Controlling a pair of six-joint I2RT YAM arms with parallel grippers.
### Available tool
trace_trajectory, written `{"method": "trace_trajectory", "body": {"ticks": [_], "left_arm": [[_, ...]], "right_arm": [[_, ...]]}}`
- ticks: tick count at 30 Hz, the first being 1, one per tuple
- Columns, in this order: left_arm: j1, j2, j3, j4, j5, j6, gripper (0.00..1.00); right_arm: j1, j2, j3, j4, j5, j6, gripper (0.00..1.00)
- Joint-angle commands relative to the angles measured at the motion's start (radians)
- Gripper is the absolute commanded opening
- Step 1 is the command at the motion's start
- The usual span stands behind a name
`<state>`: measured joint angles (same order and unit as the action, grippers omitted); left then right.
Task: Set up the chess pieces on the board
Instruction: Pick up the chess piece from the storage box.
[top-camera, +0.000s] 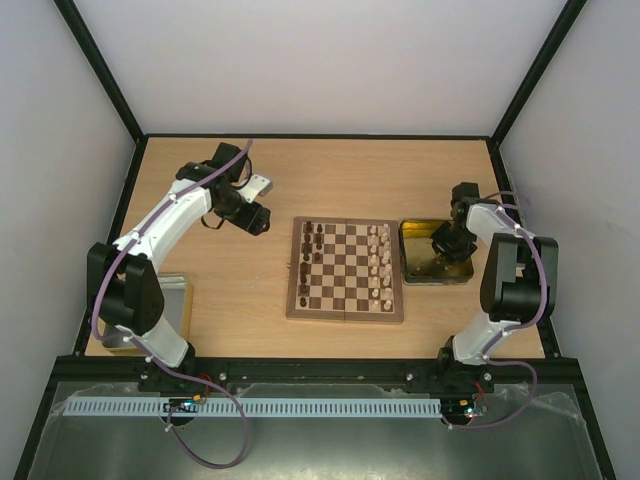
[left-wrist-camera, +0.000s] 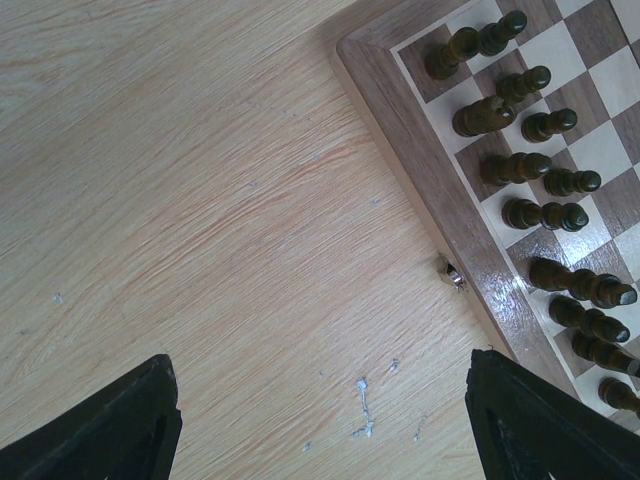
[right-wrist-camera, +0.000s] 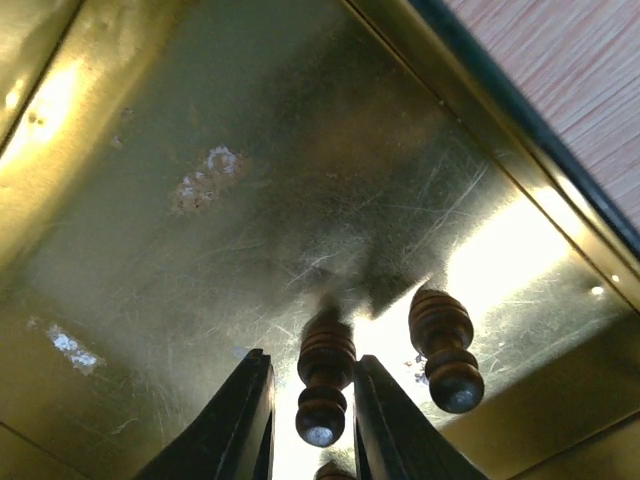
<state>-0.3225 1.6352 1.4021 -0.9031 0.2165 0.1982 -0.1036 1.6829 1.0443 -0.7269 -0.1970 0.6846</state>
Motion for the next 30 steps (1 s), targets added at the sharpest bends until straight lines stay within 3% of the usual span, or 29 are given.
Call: {"method": "trace_trajectory", "body": {"ticks": [1,7,14,21,30], "left_arm": [[-0.005,0.014,0.019,-0.016,-0.003,0.002,0.78],[-0.006,0.012,0.017,-0.015,-0.005,0.001,0.78],[-0.005,0.011,0.018,-0.015,-0.005,0.002,0.78],[-0.005,0.015,0.023,-0.015,-0.003,0.004,0.78],[-0.006,0.010,0.024,-0.018,-0.004,0.004,0.78]], "right_arm": [[-0.004,0.022,-0.023,0.021,0.012,-0.005,0.19],[-0.004,0.022,-0.020,0.022,0.023,-0.009,0.07],[0.030,-0.060,0.047,-0.055,0.065,-0.013,0.05],[0.287,-0.106,0.199,-0.200,0.164,-0.002,0.06],[0.667,0.043,0.450,-0.345,0.166,-0.018,0.06]]}}
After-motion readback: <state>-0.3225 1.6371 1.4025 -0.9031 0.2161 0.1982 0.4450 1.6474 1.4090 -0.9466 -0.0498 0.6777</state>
